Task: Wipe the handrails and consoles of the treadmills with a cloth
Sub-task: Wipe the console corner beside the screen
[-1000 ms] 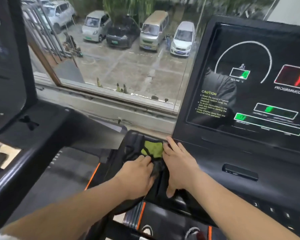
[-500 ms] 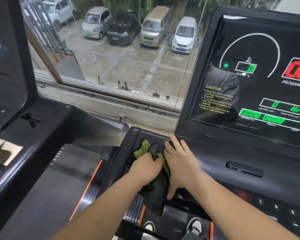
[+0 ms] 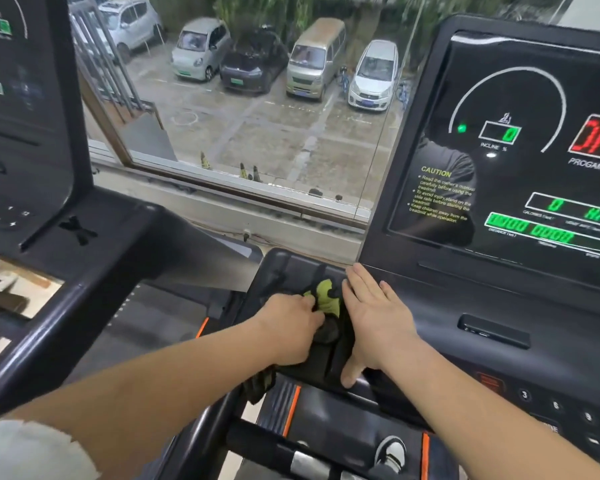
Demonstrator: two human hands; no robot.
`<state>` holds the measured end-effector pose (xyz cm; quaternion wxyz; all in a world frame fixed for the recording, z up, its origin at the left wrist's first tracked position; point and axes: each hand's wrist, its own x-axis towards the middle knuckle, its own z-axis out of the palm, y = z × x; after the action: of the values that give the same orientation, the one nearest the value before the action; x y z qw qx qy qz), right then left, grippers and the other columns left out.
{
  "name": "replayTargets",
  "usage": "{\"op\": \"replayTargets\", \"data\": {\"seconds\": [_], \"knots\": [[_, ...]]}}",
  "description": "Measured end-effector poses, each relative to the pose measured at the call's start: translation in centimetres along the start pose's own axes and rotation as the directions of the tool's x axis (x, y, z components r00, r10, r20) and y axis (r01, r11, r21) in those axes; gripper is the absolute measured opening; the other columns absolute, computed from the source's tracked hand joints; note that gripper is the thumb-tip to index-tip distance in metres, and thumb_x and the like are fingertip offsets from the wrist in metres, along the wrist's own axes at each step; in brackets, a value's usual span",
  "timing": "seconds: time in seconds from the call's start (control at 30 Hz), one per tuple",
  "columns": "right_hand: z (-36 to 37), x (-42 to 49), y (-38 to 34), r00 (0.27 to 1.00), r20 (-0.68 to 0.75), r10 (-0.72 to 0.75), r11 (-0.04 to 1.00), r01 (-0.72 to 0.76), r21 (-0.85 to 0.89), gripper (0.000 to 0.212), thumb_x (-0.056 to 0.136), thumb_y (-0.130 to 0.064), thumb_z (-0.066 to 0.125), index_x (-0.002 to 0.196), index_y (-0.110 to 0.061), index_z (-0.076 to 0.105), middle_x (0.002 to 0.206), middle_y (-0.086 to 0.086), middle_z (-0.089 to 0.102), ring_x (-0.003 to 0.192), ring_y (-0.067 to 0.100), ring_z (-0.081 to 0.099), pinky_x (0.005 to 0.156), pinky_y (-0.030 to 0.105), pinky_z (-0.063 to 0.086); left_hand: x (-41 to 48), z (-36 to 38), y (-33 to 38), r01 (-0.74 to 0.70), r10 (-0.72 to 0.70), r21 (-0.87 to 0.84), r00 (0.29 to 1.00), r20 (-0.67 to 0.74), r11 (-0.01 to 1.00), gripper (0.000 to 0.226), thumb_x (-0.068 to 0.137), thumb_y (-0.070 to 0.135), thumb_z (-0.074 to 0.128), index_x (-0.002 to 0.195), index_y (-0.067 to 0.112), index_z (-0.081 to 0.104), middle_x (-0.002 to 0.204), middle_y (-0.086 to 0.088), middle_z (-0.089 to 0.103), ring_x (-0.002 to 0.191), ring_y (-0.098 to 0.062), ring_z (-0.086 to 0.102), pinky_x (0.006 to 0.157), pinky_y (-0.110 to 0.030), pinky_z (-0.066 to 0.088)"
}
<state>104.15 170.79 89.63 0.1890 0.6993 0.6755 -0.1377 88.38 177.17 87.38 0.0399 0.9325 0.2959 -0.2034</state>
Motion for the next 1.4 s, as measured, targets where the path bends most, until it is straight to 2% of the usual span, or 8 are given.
{"op": "replayTargets", "data": {"seconds": [0.1, 0.27, 0.43, 0.73, 0.97, 1.13, 1.27, 1.4], "knots": [[0.0, -0.4, -0.3, 0.999, -0.017, 0.03, 0.999, -0.03, 0.027, 0.175, 0.041, -0.066, 0.094, 0.16, -0.009, -0.019, 0.165, 0.0, -0.034, 0.151, 0.016, -0.033, 0.129, 0.043, 0.0, 1.8, -0.7, 0.5, 0.268, -0.241, -0.536, 0.963, 0.122, 0.801, 0.028, 0.098, 0.027, 0.045, 0.11, 0.011, 0.064, 0.121, -0.014, 0.067, 0.107, -0.034, 0.063, 0.081, -0.036, 0.045], [0.7, -0.3, -0.3, 0.993, -0.109, 0.041, 0.999, -0.042, -0.008, 0.14, 0.071, -0.045, 0.087, 0.161, -0.007, -0.014, 0.165, 0.006, -0.034, 0.153, 0.022, -0.029, 0.128, 0.042, 0.006, 1.1, 0.5, 1.3, 0.361, -0.428, -0.933, 0.842, 0.327, -0.003, 0.043, 0.083, 0.046, 0.052, 0.113, 0.021, 0.071, 0.116, -0.012, 0.071, 0.106, -0.034, 0.066, 0.098, -0.044, 0.054], [0.3, -0.3, -0.8, 0.993, -0.11, 0.053, 0.987, -0.069, -0.143, 0.146, 0.068, -0.06, 0.085, 0.16, -0.004, -0.015, 0.162, 0.017, -0.036, 0.152, 0.032, -0.031, 0.128, 0.048, 0.002, 0.4, 1.1, 1.2, 0.127, -0.136, -0.451, 0.991, 0.012, 0.883, 0.024, 0.097, 0.028, 0.055, 0.111, 0.012, 0.066, 0.12, -0.011, 0.066, 0.113, -0.033, 0.062, 0.086, -0.034, 0.047], [0.2, -1.1, -0.7, 0.993, -0.114, -0.009, 0.999, 0.005, -0.036, 0.143, 0.055, -0.064, 0.09, 0.16, -0.002, 0.014, 0.169, 0.011, -0.002, 0.157, 0.031, -0.014, 0.128, 0.04, 0.007, 0.3, 1.0, 0.1, 0.069, -0.082, -0.137, 0.992, -0.097, 0.988, 0.034, 0.093, 0.023, 0.059, 0.126, 0.015, 0.057, 0.128, -0.01, 0.056, 0.115, -0.032, 0.06, 0.083, -0.041, 0.05], [0.4, -1.5, -0.7, 0.996, -0.093, -0.011, 1.0, 0.011, 0.002, 0.138, 0.058, -0.063, 0.09, 0.161, -0.005, 0.019, 0.171, 0.003, -0.001, 0.157, 0.025, -0.015, 0.127, 0.037, 0.018, -0.2, -0.5, 0.9, 0.294, -0.376, -0.927, 0.907, 0.192, 0.235, 0.026, 0.094, 0.015, 0.05, 0.116, 0.011, 0.065, 0.093, -0.005, 0.064, 0.083, -0.024, 0.06, 0.068, -0.027, 0.04], [0.1, -1.8, -0.7, 0.998, -0.064, 0.017, 0.999, -0.014, 0.044, 0.15, 0.05, -0.071, 0.088, 0.163, -0.009, 0.013, 0.171, -0.001, -0.006, 0.156, 0.021, -0.02, 0.126, 0.039, 0.021, -3.8, -1.6, -2.5, 0.187, -0.475, -0.884, 0.786, 0.397, -0.429, 0.027, 0.077, -0.001, 0.05, 0.089, 0.008, 0.072, 0.074, -0.02, 0.065, 0.06, -0.029, 0.063, 0.058, -0.03, 0.05], [-0.3, -1.6, -1.0, 0.998, -0.067, 0.012, 1.0, -0.012, -0.012, 0.144, 0.051, -0.071, 0.088, 0.16, -0.007, 0.02, 0.17, 0.005, 0.002, 0.157, 0.026, -0.014, 0.128, 0.043, 0.011, -4.5, -2.3, -6.1, 0.093, -0.737, -0.992, 0.663, 0.128, -0.089, 0.017, 0.082, 0.011, 0.054, 0.085, 0.016, 0.069, 0.079, -0.008, 0.069, 0.075, -0.027, 0.063, 0.067, -0.035, 0.05], [-0.2, -1.7, -0.8, 0.997, -0.078, -0.003, 1.0, 0.002, -0.008, 0.147, 0.048, -0.076, 0.086, 0.161, -0.008, 0.021, 0.17, 0.003, 0.002, 0.158, 0.025, -0.013, 0.128, 0.039, 0.008, -3.0, -0.3, -1.3, 0.178, -0.488, -0.779, 0.854, -0.182, 0.602, 0.017, 0.095, 0.038, 0.055, 0.096, 0.021, 0.057, 0.101, -0.006, 0.067, 0.096, -0.029, 0.061, 0.08, -0.035, 0.045]]}}
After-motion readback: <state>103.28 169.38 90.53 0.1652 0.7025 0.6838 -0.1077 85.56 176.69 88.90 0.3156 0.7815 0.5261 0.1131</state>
